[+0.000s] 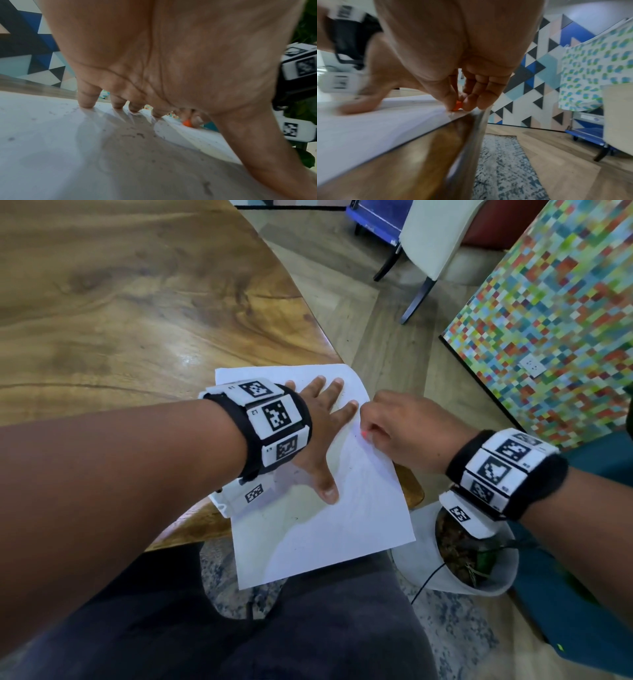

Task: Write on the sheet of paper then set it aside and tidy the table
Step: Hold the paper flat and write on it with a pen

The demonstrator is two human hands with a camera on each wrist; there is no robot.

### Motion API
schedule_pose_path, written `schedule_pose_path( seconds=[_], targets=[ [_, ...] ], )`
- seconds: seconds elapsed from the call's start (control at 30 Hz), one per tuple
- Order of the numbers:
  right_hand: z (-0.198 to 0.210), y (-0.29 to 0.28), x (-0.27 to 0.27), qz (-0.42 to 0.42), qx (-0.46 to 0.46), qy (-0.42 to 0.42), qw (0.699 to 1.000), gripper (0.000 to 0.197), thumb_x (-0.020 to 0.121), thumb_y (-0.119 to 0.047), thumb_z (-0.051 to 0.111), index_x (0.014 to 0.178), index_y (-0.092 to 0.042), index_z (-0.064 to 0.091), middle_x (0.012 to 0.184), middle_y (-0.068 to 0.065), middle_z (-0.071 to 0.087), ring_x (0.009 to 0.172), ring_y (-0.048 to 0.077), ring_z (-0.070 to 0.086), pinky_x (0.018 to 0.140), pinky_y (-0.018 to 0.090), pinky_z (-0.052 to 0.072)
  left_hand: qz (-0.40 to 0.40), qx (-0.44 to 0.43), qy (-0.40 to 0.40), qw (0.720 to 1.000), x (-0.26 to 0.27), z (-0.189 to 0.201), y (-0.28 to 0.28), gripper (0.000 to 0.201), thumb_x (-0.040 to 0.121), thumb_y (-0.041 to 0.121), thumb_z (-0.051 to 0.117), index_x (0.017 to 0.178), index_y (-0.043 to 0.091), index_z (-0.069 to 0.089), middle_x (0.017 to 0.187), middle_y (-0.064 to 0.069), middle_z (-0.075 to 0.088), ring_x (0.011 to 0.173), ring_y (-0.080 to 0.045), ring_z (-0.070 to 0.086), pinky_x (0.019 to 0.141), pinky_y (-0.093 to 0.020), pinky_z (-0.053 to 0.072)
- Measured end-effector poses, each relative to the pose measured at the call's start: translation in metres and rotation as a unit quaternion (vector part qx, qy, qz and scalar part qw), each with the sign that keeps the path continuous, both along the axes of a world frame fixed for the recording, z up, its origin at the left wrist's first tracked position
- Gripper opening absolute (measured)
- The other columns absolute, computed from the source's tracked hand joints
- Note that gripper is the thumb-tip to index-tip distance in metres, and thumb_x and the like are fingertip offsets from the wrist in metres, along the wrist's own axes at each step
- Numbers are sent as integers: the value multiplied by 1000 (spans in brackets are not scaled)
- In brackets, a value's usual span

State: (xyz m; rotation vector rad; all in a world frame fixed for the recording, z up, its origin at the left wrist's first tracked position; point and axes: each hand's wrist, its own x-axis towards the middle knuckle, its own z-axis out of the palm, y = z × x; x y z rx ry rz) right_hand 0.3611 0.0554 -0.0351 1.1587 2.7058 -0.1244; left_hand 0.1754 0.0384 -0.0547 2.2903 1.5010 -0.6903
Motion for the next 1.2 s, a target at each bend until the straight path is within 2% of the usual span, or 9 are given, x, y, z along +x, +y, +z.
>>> schedule_pose_path(
  seconds=[0.17, 0.4, 0.53, 0.6, 0.67, 0.73, 0.83, 0.93, 1.2],
  targets=[
    [-5, -38, 8, 87, -61, -21, 994, 38, 86, -42, 24, 92, -24, 57, 90, -6, 51, 75, 21, 55, 62, 43, 49, 0, 6, 1, 1000, 1, -3, -2, 154, 54, 89, 71, 157, 27, -25, 164, -10, -33, 152, -34, -24, 121, -65, 6],
    [-2, -2, -12, -61, 20, 3, 998, 6, 92, -26, 47, 91, -26, 53, 92, -2, 53, 81, 22, 55, 70, 41, 51, -12, 33, -11, 999, -3, -5, -6, 148, 55, 92, 66, 159, 30, -19, 166, -13, -24, 154, -36, -19, 122, -62, 6],
    [-3, -16, -14, -11, 18, 10, 1000, 9, 93, -25, 49, 96, -21, 56, 96, 3, 55, 79, 27, 56, 64, 41, 49, -28, 82, -23, 996, -6, -3, -11, 140, 54, 92, 66, 162, 26, 5, 164, -13, 7, 151, -35, 8, 121, -54, 19],
    [-4, -33, -13, 65, 4, 45, 997, 7, 89, -19, 57, 93, -18, 62, 93, 5, 56, 73, 27, 57, 56, 37, 44, -28, 81, -26, 996, -6, -2, -12, 141, 55, 92, 66, 162, 25, 2, 160, -10, 13, 149, -33, 14, 120, -52, 24],
    [-6, -44, -12, 132, -11, 59, 989, 6, 82, -15, 63, 86, -19, 66, 86, 4, 56, 68, 21, 53, 51, 29, 34, -28, 74, -20, 997, -3, -1, -12, 142, 56, 91, 66, 162, 25, -2, 162, -10, 12, 151, -32, 12, 120, -54, 24],
    [-10, -41, -12, 147, -30, 68, 986, 6, 82, -15, 62, 82, -20, 65, 87, 0, 56, 74, 14, 51, 53, 27, 34, -31, 60, -6, 998, 0, 2, -12, 142, 58, 89, 67, 162, 23, -3, 165, -12, 6, 153, -34, 6, 121, -55, 23],
    [-12, -18, -12, 39, -63, 99, 992, 3, 85, -15, 61, 86, -17, 64, 94, -4, 53, 82, 18, 55, 69, 38, 49, -28, 30, 11, 999, 1, 5, -15, 140, 60, 87, 69, 162, 23, -3, 168, -16, -13, 155, -38, -9, 122, -57, 18],
    [-11, -1, -11, -29, -47, 96, 994, 6, 85, -17, 63, 88, -19, 67, 94, -3, 54, 86, 17, 56, 78, 36, 48, -25, 14, 3, 1000, -2, 6, -18, 146, 58, 86, 72, 160, 29, -16, 166, -17, -23, 154, -39, -17, 124, -58, 10],
    [-15, -51, -6, 119, -66, 72, 988, 23, 90, -26, 42, 78, -19, 60, 89, -3, 53, 73, 22, 55, 58, 41, 48, -26, 9, 15, 999, -1, 3, -17, 151, 56, 88, 71, 158, 28, -23, 164, -15, -30, 153, -37, -21, 123, -61, 8]
  ],
)
